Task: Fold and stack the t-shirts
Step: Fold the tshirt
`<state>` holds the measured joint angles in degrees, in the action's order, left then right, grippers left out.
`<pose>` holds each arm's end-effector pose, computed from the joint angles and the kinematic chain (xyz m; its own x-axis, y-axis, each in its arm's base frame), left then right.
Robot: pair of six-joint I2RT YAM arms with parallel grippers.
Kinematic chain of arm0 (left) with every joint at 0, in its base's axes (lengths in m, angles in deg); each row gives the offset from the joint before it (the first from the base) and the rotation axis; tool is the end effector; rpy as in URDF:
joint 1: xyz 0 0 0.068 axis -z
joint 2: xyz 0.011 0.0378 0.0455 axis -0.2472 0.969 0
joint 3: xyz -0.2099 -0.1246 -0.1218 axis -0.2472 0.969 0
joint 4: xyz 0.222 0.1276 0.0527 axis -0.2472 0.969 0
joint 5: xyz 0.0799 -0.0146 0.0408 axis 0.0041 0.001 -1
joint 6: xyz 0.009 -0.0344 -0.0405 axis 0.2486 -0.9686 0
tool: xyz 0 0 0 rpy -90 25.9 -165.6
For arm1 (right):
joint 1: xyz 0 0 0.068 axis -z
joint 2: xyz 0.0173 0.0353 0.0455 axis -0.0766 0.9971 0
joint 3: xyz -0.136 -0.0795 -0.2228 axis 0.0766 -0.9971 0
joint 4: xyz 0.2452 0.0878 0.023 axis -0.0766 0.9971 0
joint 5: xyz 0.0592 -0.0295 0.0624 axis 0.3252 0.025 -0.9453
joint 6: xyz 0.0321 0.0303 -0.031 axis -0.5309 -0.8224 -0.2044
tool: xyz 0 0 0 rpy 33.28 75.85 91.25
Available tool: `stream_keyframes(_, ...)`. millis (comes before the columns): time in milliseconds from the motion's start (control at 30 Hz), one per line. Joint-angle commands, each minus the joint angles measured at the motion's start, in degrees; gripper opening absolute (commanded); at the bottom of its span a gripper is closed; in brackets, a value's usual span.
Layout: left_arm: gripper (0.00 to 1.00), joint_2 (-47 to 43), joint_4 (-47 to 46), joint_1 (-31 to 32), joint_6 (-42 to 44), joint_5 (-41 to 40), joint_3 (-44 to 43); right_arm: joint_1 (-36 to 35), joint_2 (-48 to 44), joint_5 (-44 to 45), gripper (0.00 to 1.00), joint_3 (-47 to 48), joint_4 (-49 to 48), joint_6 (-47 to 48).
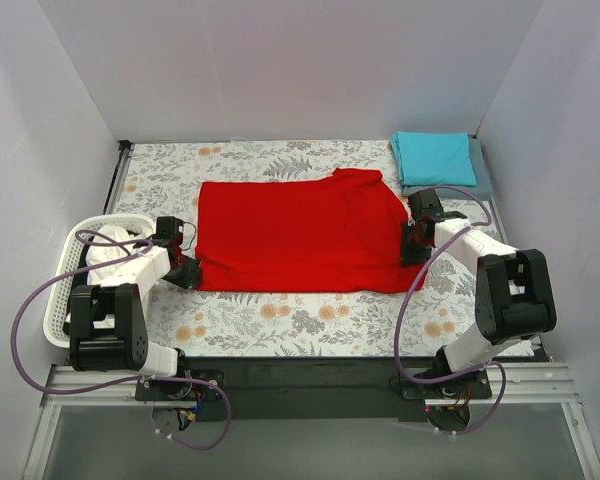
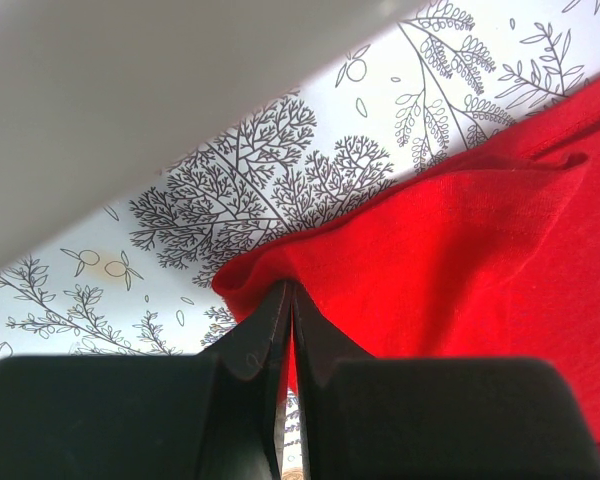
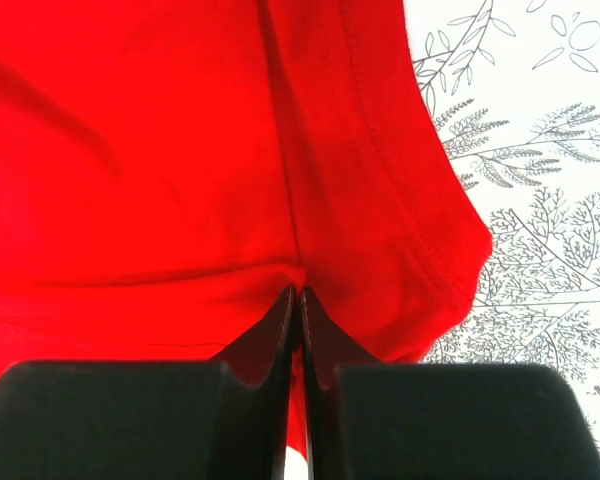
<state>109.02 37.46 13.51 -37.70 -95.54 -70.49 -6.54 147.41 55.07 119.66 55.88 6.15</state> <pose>0.2338 0.0067 0.1562 0.2395 -0.9700 -0.0416 -0.9399 -0.2208 -0.2605 0.2944 0.0542 0.1820 -0.8956 0.1203 -0.4284 0.1021 0.9926 0.0654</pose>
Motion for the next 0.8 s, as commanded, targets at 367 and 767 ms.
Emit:
stream_keyframes(367, 0.02, 1.1, 1.7, 0.0, 0.7, -2.0, 2.2, 0.2, 0.4, -0.4, 0.24, 3.5, -6.8, 0.4)
stream_keyframes(767, 0.02, 0.6, 1.1, 0.1, 1.0, -1.4, 2.6, 0.0, -12.2, 1.1, 0.52, 0.0, 0.7, -3.5)
